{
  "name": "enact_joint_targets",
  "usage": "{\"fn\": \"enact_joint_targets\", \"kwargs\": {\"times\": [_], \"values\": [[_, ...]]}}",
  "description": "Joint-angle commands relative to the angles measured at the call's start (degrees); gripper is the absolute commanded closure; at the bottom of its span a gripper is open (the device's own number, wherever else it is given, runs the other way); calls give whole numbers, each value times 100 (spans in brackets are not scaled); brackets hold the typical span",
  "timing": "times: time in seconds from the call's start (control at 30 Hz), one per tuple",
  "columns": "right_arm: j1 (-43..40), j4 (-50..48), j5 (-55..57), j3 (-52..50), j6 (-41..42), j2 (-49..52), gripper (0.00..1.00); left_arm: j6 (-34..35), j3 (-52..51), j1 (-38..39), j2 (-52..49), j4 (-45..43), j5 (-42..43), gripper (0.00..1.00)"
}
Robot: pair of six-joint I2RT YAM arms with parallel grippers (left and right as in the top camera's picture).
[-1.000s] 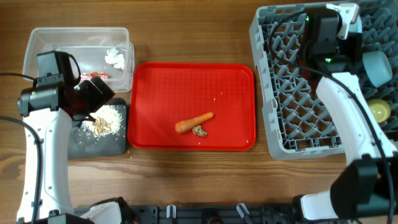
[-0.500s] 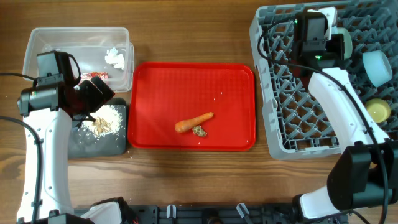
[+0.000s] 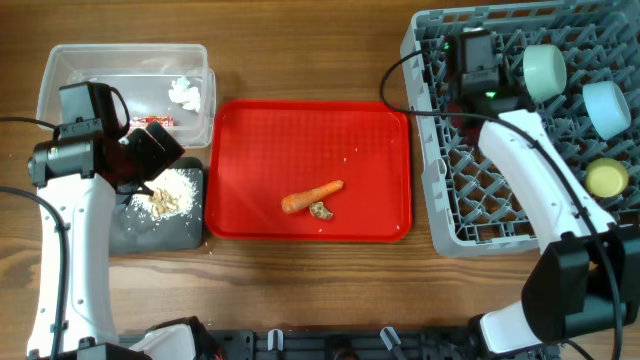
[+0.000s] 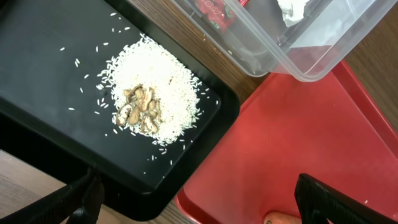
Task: Sort waste into correct bins and load items into the dishwasher rack
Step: 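Stand the plate upright in the rack slots and release, then reach the left gripper to the carrot on the red tray and grasp it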
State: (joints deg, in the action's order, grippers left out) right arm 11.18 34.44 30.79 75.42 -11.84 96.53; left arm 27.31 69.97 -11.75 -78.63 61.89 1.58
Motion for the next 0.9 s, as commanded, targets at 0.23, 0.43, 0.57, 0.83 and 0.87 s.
{"fn": "enact_joint_targets", "kwargs": {"times": [0.23, 0.43, 0.57, 0.83, 0.87], "values": [[13, 275, -1001, -11, 195, -789, 48, 55, 37, -9, 83, -9, 33, 0], [11, 470, -2778, -11, 184, -1453, 27, 48, 37, -9, 83, 17, 260, 0], [13, 866, -4035, -11, 203, -1620, 22, -356, 37, 153, 83, -17, 673, 0], [11, 1550, -3917, -11, 527, -1620, 21, -1681, 37, 1534, -72, -387, 826, 0], [9, 1585, -3919, -11, 605, -1620, 20, -1777, 37, 1753, -129, -474, 824, 0]]}}
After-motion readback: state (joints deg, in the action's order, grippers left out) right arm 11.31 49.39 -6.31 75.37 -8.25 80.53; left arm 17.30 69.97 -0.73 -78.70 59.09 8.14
